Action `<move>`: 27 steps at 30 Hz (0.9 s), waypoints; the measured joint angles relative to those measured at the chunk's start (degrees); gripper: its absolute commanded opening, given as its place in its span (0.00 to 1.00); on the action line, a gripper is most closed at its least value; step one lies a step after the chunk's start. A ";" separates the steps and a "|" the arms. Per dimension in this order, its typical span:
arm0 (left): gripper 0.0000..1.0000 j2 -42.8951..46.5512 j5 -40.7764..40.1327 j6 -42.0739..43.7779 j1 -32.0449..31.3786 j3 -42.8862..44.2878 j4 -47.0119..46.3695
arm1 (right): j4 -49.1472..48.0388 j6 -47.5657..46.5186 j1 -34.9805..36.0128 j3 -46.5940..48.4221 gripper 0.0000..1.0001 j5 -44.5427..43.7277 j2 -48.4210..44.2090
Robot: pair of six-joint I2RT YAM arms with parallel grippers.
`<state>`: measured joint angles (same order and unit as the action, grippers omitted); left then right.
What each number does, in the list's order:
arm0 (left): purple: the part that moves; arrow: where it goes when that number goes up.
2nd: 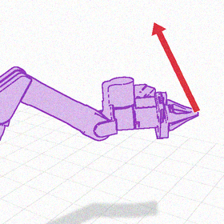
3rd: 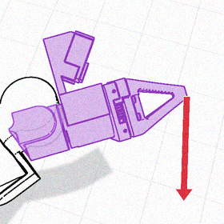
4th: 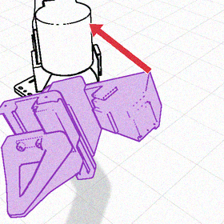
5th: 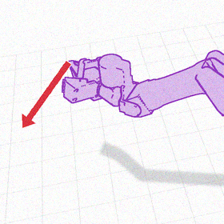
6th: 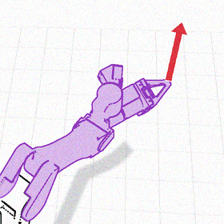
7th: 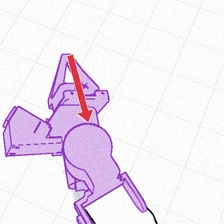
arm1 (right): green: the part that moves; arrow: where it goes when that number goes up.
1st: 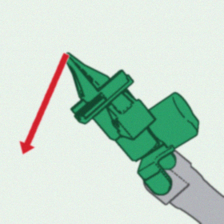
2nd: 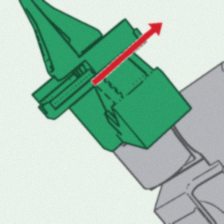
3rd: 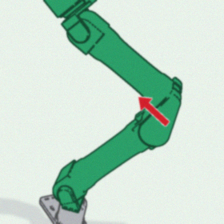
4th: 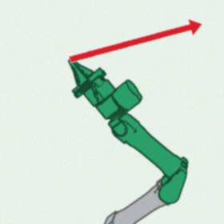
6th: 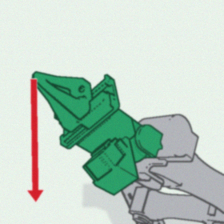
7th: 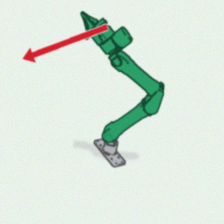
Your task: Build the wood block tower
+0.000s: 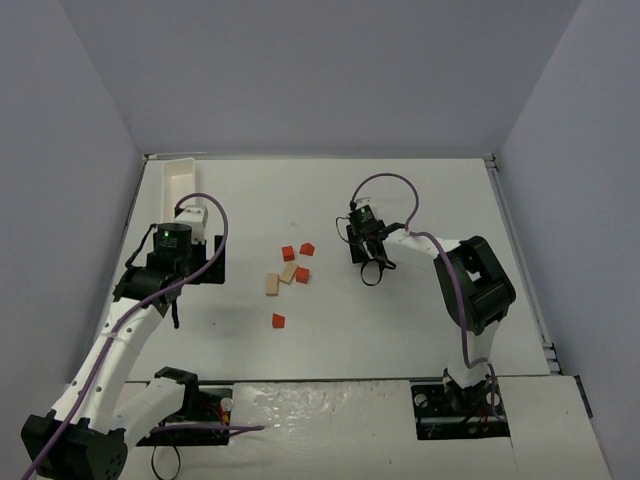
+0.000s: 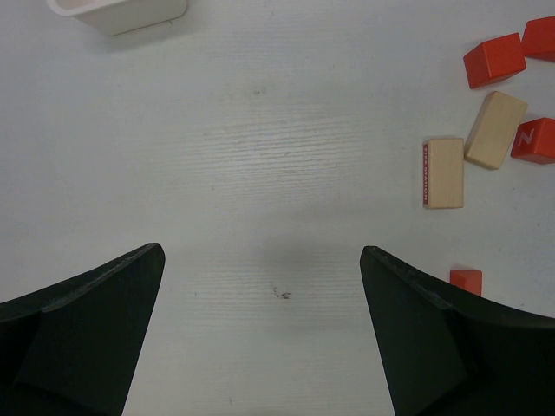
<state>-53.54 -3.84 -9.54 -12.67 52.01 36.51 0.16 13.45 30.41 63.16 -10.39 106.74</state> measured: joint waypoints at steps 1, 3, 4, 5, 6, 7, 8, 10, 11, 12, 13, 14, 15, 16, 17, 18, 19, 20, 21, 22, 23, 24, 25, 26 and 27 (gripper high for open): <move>0.95 0.00 0.00 0.00 0.00 0.00 0.00 | 0.00 0.00 -0.04 0.00 0.39 -0.10 0.01; 0.95 0.00 0.00 0.00 0.00 0.00 0.00 | 0.00 0.00 -0.10 0.00 0.39 -0.30 0.02; 0.95 0.00 0.00 0.00 0.01 0.00 0.00 | 0.00 0.01 -0.11 0.00 0.39 -0.36 0.02; 0.95 0.00 0.00 0.00 0.02 0.00 0.00 | 0.00 0.02 -0.12 0.00 0.39 -0.38 0.00; 0.95 0.00 0.00 0.00 0.01 0.00 0.00 | 0.00 0.02 -0.15 0.00 0.39 -0.40 0.01; 0.95 0.00 0.00 0.00 0.00 0.00 0.00 | 0.00 0.02 -0.18 0.00 0.39 -0.42 0.02; 0.95 -0.01 0.00 0.01 0.00 0.00 0.00 | 0.00 0.02 -0.24 0.00 0.39 -0.48 0.02; 0.95 -0.05 0.00 0.02 0.01 0.00 0.00 | 0.00 0.07 -0.35 0.00 0.39 -0.73 0.02; 0.95 -0.07 0.00 0.02 0.02 0.00 0.00 | 0.00 0.07 -0.36 0.00 0.39 -0.83 0.02; 0.95 -0.07 0.00 0.03 0.01 0.00 0.00 | 0.00 0.13 -0.36 0.00 0.39 -0.92 0.02; 0.95 -0.07 0.00 0.04 0.00 0.00 0.00 | 0.00 0.19 -0.36 0.00 0.39 -1.02 0.02; 0.95 -0.08 0.00 0.04 0.00 0.00 0.00 | -0.02 0.26 -0.36 0.00 0.39 -1.18 0.02; 0.95 -0.10 0.00 0.06 0.00 0.00 0.00 | -0.03 0.37 -0.36 0.00 0.39 -1.30 0.02; 0.95 -0.12 0.00 0.07 0.00 0.00 0.00 | -0.04 0.48 -0.36 0.00 0.39 -1.40 0.02; 0.95 -0.14 0.00 0.08 0.01 0.00 0.00 | -0.05 0.59 -0.36 0.00 0.39 -1.49 0.02; 0.95 -0.17 0.00 0.09 0.02 0.00 0.00 | -0.07 0.75 -0.36 0.00 0.39 -1.58 0.02; 0.95 -0.21 0.00 0.09 0.02 0.00 0.00 | -0.09 0.90 -0.36 0.00 0.39 -1.65 0.02; 0.95 -0.25 0.00 0.09 0.02 0.00 0.00 | -0.12 1.06 -0.36 0.00 0.39 -1.68 0.02; 0.95 -0.28 0.00 0.09 0.00 0.00 0.00 | -0.16 1.24 -0.36 0.02 0.39 -1.70 0.02; 0.95 -0.31 0.00 0.10 0.00 0.00 0.00 | -0.18 1.39 -0.36 0.04 0.39 -1.77 0.02; 0.95 -0.35 0.00 0.11 0.00 0.00 0.00 | -0.20 1.54 -0.36 0.06 0.39 -1.86 0.02; 0.95 -0.36 0.00 0.11 0.00 0.00 0.00 | -0.24 1.69 -0.36 0.08 0.39 -1.96 0.04; 0.95 -0.37 0.00 0.10 0.00 0.00 0.00 | -0.28 1.83 -0.36 0.11 0.39 -2.10 0.04; 0.95 -0.37 0.00 0.09 0.00 0.00 0.00 | -0.32 1.97 -0.36 0.17 0.39 -2.27 0.04; 0.95 -0.37 0.02 0.10 0.00 0.00 0.00 | -0.38 2.16 -0.36 0.23 0.39 -2.40 0.06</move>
<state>-53.91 -3.82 -9.44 -12.67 52.01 36.51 -0.22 15.61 30.04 63.38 -12.79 106.80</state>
